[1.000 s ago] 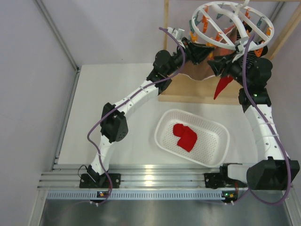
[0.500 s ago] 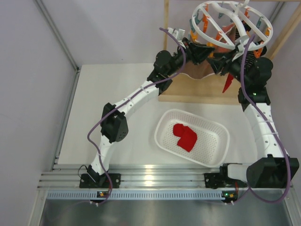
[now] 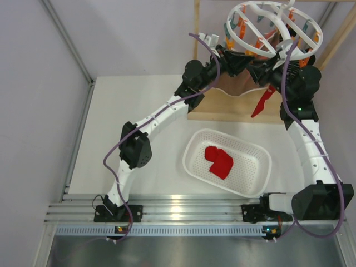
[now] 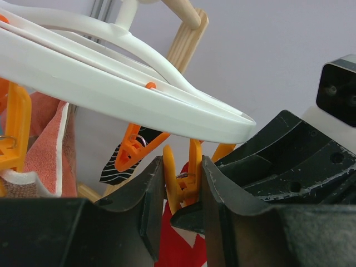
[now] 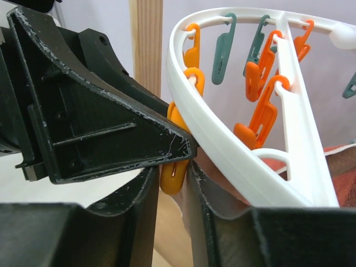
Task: Clip the socks to the hanger
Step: Open the clamp at the hanger.
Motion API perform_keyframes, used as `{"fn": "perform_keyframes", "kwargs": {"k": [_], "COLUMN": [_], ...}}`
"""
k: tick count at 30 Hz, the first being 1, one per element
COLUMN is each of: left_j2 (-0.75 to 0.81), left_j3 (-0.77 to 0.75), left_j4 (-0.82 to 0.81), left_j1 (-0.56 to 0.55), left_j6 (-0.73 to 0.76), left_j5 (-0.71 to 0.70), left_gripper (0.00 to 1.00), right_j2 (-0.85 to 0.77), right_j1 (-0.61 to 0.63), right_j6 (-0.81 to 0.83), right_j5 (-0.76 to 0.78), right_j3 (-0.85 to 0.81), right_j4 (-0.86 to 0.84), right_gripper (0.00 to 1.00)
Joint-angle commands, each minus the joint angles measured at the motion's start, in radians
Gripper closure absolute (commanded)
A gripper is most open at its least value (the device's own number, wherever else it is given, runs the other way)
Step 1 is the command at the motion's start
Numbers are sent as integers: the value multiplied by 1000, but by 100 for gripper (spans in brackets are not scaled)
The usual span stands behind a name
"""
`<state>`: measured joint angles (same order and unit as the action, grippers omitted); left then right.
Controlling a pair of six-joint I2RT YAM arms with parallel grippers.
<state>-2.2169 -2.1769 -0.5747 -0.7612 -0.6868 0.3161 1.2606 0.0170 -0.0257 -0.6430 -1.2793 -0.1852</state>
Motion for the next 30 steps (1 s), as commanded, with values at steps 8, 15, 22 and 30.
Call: {"fn": "perform_keyframes", "kwargs": {"k": [8,15,22,30], "left_j2": [26,28,26,23], "left_j3": [-41,-60,-87,-95], "left_j4": [-22,-8,9,19], "left_j1": [-15,-15,-15,-13], "left_j6": [-13,-25,-36,-39], "left_j5": [-3,-57,-81,-98], "left_gripper": [70,51,46,48], "right_j2": [-4,-29,-46,-52], "right_j1": [21,29,34,35], "right_j6": [107,136,167,179], "right_j5": [-9,34,45,36], "right_j3": [-32,12,46,44], "right_j4": [-117,-151,-160,-146], "right_gripper": [92,100,100,100]}}
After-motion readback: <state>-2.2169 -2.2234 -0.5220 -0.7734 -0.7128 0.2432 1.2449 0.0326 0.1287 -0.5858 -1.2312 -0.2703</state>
